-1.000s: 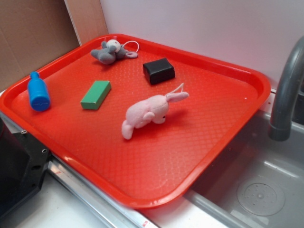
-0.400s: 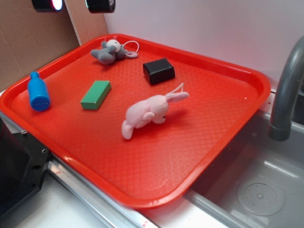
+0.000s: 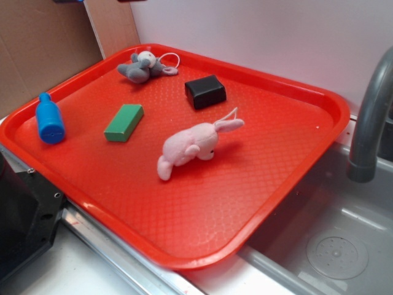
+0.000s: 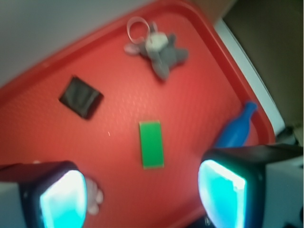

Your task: Grab the green block.

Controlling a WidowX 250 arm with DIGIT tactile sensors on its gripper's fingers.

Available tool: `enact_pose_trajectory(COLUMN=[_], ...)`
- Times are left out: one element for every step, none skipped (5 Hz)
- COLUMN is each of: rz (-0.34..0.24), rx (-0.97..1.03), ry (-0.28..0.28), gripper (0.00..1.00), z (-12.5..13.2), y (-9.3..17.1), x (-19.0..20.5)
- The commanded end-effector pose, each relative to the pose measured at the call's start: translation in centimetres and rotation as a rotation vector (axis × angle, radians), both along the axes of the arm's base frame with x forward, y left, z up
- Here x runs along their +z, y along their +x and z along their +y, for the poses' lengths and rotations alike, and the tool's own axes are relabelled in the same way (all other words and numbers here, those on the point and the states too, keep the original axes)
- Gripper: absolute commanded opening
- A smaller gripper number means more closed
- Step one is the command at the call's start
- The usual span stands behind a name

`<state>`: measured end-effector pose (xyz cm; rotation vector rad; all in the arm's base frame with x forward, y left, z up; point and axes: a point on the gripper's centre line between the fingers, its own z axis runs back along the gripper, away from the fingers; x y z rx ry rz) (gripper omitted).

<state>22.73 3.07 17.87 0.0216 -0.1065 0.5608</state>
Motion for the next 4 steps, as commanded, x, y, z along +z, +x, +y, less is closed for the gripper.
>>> enact_pose_trajectory(rz=[0.154, 0.239, 0.269, 0.274], rx=[0.076, 0.095, 0.109, 0.095], ry=[-0.03, -0.029, 0.007, 0.016], gripper=[1.0, 1.0, 1.0, 1.0], z=[1.4, 1.1, 1.7, 2.6], y=[-1.4, -2.9, -3.0, -2.3], x=[-6.7, -9.7, -11.3, -13.3])
